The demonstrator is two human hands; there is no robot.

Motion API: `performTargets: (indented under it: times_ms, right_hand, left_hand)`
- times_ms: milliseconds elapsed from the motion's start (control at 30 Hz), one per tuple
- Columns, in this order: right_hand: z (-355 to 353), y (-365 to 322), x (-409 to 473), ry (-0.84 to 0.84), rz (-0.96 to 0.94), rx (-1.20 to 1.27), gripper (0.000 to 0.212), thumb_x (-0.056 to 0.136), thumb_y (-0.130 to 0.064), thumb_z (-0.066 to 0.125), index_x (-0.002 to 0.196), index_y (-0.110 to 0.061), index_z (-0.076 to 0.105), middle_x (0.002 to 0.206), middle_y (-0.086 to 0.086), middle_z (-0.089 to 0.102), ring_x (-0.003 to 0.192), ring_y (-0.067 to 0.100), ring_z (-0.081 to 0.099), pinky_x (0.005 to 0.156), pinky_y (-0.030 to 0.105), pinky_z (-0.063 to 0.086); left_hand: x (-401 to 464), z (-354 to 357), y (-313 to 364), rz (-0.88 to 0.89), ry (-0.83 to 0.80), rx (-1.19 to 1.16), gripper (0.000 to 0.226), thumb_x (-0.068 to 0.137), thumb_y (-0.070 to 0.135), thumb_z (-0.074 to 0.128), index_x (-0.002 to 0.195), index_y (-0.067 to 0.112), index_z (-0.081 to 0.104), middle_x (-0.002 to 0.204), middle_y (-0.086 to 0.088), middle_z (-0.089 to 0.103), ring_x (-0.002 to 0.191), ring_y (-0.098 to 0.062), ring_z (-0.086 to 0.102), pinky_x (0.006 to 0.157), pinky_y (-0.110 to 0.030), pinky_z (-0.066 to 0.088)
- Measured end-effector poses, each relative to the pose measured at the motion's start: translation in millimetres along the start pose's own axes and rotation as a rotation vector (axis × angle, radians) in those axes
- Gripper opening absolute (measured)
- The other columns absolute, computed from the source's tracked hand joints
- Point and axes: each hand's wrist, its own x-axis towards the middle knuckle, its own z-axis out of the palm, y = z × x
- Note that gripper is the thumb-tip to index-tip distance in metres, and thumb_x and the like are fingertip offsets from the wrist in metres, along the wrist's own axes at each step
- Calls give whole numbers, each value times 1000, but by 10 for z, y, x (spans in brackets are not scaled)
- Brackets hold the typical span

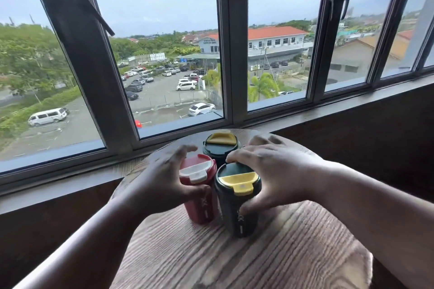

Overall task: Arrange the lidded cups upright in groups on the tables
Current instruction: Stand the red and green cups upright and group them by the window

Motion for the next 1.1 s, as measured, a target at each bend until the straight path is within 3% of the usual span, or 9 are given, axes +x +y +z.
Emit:
performTargets:
  times_ms: [133, 267, 533, 700, 767, 867, 967, 1100]
  right_hand:
    - [18, 17, 29, -17, 11, 80, 93, 57, -70, 74, 137, -39, 39, 130, -21, 50, 119, 4, 32, 102, 27, 31]
    - [2, 40, -25, -26, 28, 92, 84, 57, -65, 77, 128, -40, 41, 118, -21, 49, 112, 3, 33, 94, 22, 31]
    - [37, 108, -61, -41, 39, 169, 84, 55, -67, 75, 127, -45, 39, 121, -21, 44, 123, 2, 29, 110, 32, 34]
    - [55, 123, -63, -28, 16, 168, 84, 56, -67, 77, 128, -44, 39, 122, -27, 44, 123, -2, 27, 106, 25, 30]
    - [58, 137, -71, -31, 6, 168, 87, 55, -70, 76, 130, -44, 39, 124, -28, 45, 124, -4, 27, 105, 22, 28]
    - [40, 156, -114, -16, 13, 202, 94, 54, -82, 65, 136, -45, 37, 133, -27, 42, 131, -3, 26, 111, 24, 27]
    - [22, 186, -159, 58, 44, 214, 90, 58, -87, 56, 136, -46, 39, 134, -27, 42, 128, -5, 27, 112, 28, 28]
    - [30, 181, -205, 102, 6, 164, 82, 58, -84, 60, 128, -43, 50, 131, -25, 46, 128, -4, 27, 109, 28, 27]
  left_hand:
    - [-12, 16, 16, 10, 38, -36, 87, 62, 48, 88, 133, 44, 39, 111, 11, 58, 101, -5, 56, 75, -4, 36]
    - [-22, 13, 61, 41, 29, -56, 86, 61, 46, 89, 131, 44, 39, 103, 17, 56, 96, -1, 57, 75, -6, 41]
    - [-13, 11, 57, 87, -15, -34, 88, 64, 46, 86, 136, 43, 36, 107, 18, 52, 97, 9, 51, 74, -1, 38]
    - [39, -14, 19, 119, -86, -87, 88, 60, 44, 86, 132, 50, 35, 110, 18, 57, 100, 3, 57, 84, -12, 47]
    - [59, -43, -16, 139, -126, -106, 90, 60, 41, 86, 132, 54, 34, 115, 18, 58, 105, 5, 56, 87, -10, 44]
    - [51, -71, -32, 129, -148, -135, 98, 54, 63, 82, 137, 57, 30, 127, 18, 53, 116, 8, 51, 95, -14, 42]
    - [29, -35, 0, 94, -57, -92, 102, 47, 81, 72, 138, 54, 32, 118, 22, 50, 109, 11, 48, 84, -13, 41]
    - [37, -69, -9, 147, -90, -101, 94, 55, 63, 79, 136, 53, 33, 116, 20, 54, 109, 12, 50, 84, -6, 38]
